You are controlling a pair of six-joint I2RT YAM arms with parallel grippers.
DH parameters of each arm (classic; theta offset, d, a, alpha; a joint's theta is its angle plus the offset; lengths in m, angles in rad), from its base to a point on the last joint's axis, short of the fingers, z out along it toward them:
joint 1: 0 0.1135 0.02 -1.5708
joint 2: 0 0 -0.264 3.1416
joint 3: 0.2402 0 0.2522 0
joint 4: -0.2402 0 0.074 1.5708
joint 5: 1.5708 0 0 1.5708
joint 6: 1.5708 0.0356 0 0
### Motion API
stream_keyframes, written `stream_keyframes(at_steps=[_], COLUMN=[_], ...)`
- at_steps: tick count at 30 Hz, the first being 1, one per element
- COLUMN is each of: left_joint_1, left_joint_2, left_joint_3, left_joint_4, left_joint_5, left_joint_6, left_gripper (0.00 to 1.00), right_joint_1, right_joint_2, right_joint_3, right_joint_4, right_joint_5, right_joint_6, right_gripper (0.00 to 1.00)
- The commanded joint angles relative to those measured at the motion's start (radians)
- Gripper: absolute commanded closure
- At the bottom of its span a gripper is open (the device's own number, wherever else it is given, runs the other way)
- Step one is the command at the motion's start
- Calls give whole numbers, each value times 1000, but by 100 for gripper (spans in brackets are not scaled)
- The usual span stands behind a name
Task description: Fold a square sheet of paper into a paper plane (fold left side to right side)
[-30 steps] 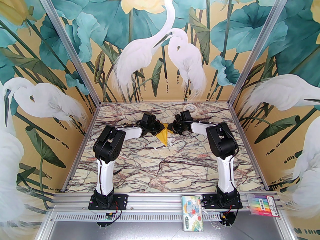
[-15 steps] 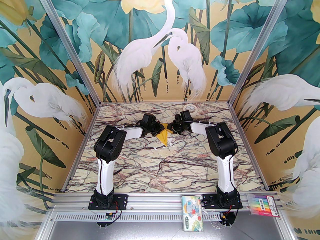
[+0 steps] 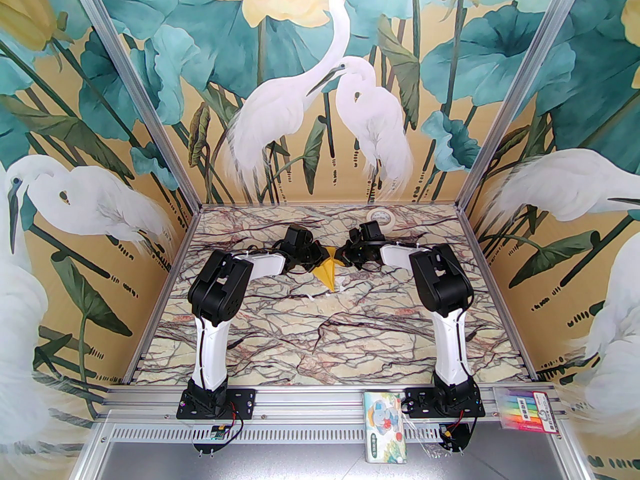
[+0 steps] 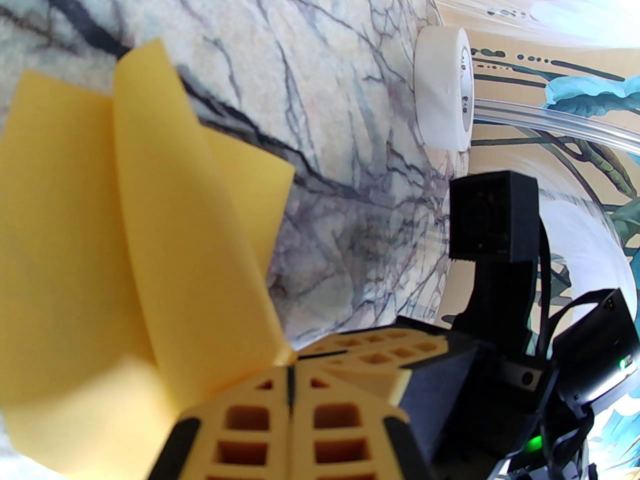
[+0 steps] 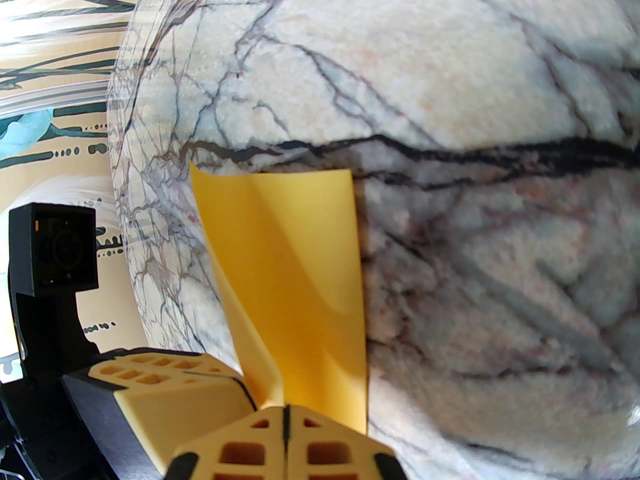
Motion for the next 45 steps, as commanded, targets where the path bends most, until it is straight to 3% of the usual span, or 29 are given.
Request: stream_keyframes(at_steps=[1, 23, 45], left_joint_1=[-3, -12, -16], left_joint_2=[4, -155, -152], left_joint_3=[22, -91, -124], left_joint_4=[-19, -94, -81], left_joint_5=[6, 33, 41], left_joint_6=[19, 100, 101], left_gripper=[100, 97, 97], right_joint_1=[5, 5, 4], right_joint_2=[20, 34, 66], right_joint_3=[24, 3, 20], right_joint_4=[-4, 3, -7], right_joint_5=[-4, 2, 9], right_joint_6=[-8, -10, -24], right_gripper=[100, 100, 100])
